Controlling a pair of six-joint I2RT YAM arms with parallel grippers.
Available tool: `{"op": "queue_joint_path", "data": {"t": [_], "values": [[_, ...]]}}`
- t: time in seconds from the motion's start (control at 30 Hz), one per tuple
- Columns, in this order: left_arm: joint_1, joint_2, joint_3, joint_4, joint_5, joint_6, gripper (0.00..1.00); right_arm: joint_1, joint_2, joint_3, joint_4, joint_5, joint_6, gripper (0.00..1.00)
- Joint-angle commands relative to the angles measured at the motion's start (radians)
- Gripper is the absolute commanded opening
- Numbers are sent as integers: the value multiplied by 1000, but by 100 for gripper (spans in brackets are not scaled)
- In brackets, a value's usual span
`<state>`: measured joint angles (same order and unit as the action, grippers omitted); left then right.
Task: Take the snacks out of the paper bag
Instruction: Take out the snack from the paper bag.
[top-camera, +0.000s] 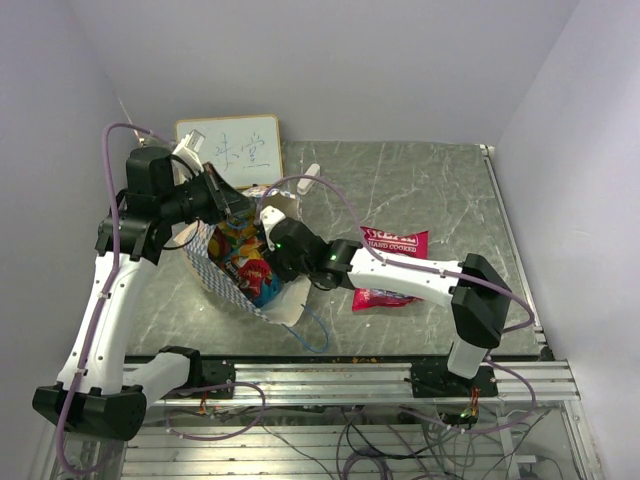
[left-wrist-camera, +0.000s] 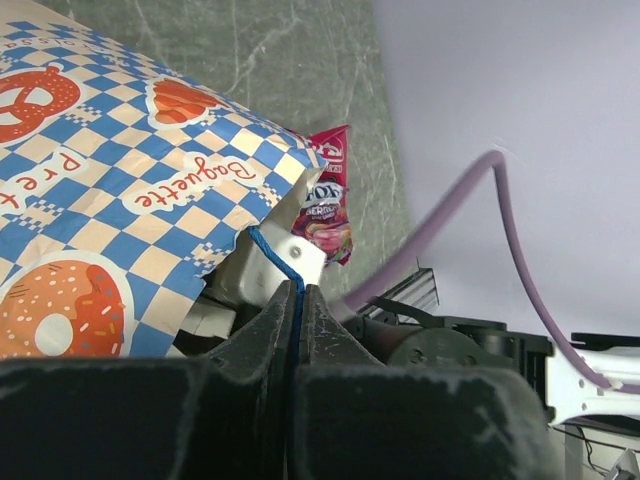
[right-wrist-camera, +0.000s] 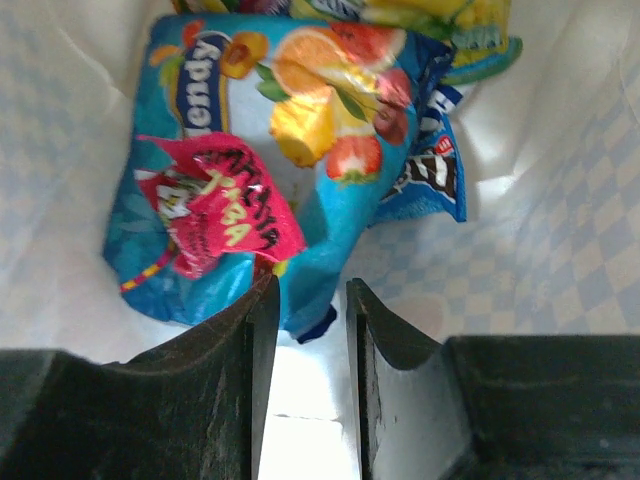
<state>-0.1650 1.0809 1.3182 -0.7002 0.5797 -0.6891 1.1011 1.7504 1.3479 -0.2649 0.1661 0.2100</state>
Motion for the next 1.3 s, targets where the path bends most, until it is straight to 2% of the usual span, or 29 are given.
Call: {"op": "queue_joint_path", "data": {"t": [0.0, 0.33, 0.63, 0.77, 1.0, 1.27], "values": [[-8, -21, -23, 50, 64, 7, 7, 0, 21, 15, -67, 97, 30, 34], [-8, -22, 23, -19, 19, 60, 7, -1, -26, -111, 68, 146, 112, 46], [-8, -19, 25, -24, 29, 62, 7, 1, -8, -144, 174, 19, 155, 56], [-8, -16, 34, -41, 29, 71, 7, 1, 28, -147, 174, 29, 193, 58], [-8, -5, 45, -57, 26, 87, 7, 2, 84, -118, 148, -6, 200, 47], [-8, 10, 96, -102, -40, 123, 7, 1, -9, -84, 125, 20, 165, 8]]}}
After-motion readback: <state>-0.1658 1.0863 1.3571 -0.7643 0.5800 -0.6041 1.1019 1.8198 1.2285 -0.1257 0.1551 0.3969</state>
